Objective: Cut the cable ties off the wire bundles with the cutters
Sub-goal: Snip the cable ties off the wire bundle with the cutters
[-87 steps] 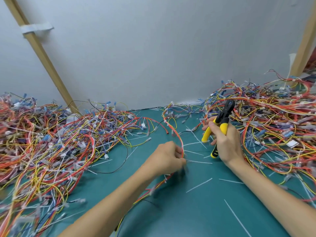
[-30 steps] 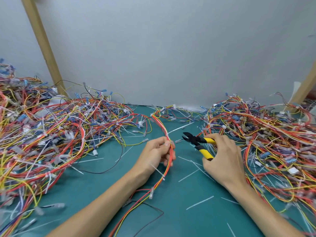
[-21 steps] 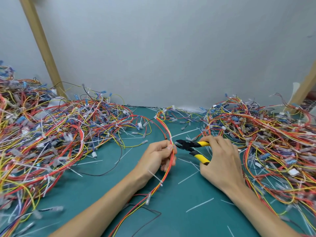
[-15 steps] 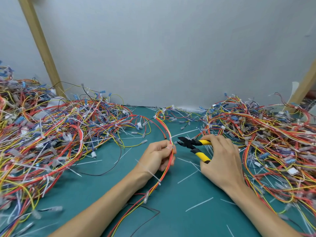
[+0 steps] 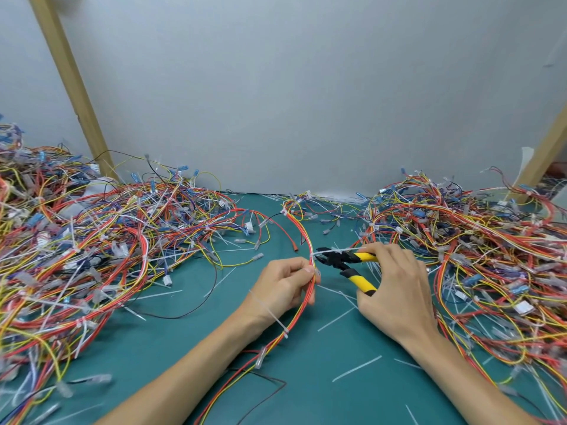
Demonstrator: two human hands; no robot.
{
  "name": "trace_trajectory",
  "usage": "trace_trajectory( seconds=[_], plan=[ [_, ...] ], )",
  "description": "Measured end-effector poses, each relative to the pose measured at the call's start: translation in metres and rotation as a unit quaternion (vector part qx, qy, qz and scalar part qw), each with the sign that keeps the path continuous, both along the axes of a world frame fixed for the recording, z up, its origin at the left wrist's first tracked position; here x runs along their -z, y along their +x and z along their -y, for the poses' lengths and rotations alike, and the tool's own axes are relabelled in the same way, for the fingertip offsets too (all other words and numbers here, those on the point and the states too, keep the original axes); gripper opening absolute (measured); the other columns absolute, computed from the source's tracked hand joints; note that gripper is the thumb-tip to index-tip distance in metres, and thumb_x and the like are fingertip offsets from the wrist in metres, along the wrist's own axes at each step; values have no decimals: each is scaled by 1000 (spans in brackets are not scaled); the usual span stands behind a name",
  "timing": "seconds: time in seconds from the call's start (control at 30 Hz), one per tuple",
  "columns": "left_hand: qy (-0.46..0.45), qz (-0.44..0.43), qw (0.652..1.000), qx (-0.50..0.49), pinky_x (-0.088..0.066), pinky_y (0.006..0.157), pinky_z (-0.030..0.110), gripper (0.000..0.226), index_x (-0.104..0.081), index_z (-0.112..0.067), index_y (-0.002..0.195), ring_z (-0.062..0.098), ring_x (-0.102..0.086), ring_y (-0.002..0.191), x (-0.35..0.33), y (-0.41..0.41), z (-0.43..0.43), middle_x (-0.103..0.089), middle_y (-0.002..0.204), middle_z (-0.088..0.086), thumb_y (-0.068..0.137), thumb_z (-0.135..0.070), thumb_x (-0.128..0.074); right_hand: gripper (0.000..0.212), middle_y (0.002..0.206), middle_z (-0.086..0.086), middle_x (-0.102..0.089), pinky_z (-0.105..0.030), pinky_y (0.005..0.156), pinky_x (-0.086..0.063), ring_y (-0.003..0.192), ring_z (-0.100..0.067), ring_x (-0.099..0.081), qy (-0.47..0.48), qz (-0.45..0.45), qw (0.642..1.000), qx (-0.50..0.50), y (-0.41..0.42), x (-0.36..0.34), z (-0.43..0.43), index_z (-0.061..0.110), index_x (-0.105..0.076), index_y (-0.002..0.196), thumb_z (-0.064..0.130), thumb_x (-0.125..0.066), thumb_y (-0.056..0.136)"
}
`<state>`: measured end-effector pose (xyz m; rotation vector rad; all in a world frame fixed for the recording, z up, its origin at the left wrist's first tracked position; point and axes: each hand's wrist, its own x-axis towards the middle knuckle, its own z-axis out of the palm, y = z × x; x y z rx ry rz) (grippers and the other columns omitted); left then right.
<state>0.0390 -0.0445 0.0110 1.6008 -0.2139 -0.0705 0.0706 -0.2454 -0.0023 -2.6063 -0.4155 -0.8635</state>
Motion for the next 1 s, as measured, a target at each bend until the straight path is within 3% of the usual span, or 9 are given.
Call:
trace_trajectory(
  seconds=[0.5,1.0],
  plan=[
    [69,20,997,2,-25,39,15,35,-62,-21,71,6,-31,35,7,3,1,-61,54,5,101,-14,-46,57,98,9,-55,-31,80,-32,94,-21,-50,-14,3,1000,-12,-1,0,-1,29,-59,109,20,-75,56],
    [126,62,990,4,-31,46,8,36,-61,-27,69,-2,-44,40,10,3,-1,-64,55,-1,101,-17,-47,47,91,12,-50,-31,76,-30,83,-16,-43,-35,-26,999,-8,-3,-2,-1,27,-60,105,23,-74,60]
  ],
)
